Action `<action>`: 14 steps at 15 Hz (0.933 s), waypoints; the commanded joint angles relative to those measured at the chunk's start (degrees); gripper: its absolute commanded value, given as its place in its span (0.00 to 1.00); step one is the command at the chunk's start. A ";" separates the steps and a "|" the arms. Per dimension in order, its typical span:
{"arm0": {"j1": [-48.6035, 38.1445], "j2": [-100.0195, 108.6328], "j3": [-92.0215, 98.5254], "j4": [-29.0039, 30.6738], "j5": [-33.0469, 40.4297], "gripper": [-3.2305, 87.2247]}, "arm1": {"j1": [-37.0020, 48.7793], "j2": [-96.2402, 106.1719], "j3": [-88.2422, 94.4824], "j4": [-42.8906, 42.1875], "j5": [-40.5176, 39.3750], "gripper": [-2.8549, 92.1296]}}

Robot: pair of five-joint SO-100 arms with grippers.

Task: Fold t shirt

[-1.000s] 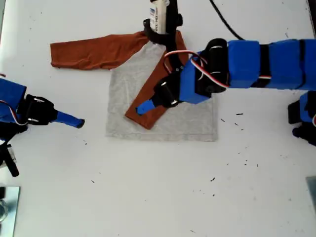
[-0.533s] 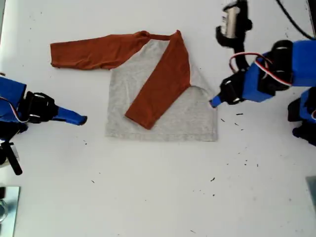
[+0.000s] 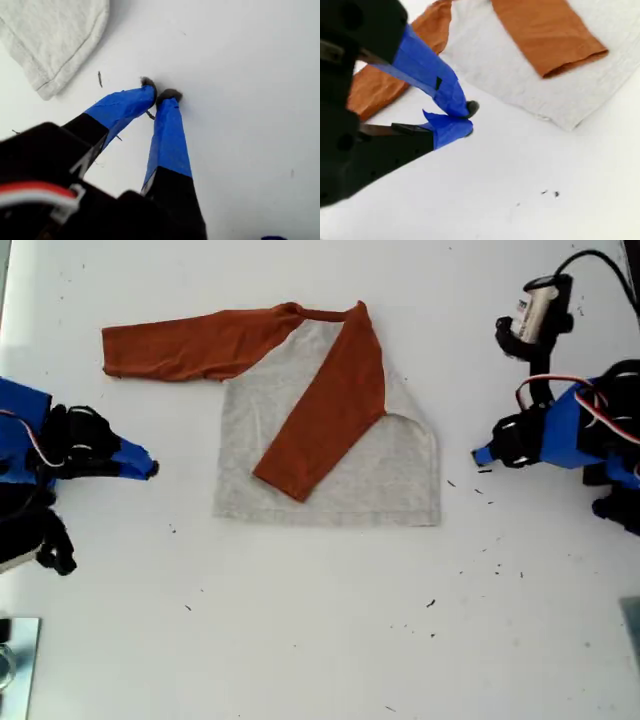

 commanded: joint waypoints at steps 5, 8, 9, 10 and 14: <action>-35.77 -27.25 -34.45 20.21 21.36 0.09 | 0.00 3.96 1.93 -3.16 -1.05 0.07; -42.01 -31.20 -34.63 17.31 23.91 0.30 | -0.09 12.22 4.92 0.26 -0.97 0.07; -45.44 -33.93 -33.93 15.21 25.84 0.30 | 0.00 16.87 6.33 2.20 -0.79 0.07; -48.87 -37.00 -32.96 13.27 26.63 0.32 | 0.35 20.92 7.73 4.13 -0.70 0.07; -58.45 -43.15 -20.74 3.25 26.72 0.35 | 1.76 23.20 6.15 7.29 -2.72 0.07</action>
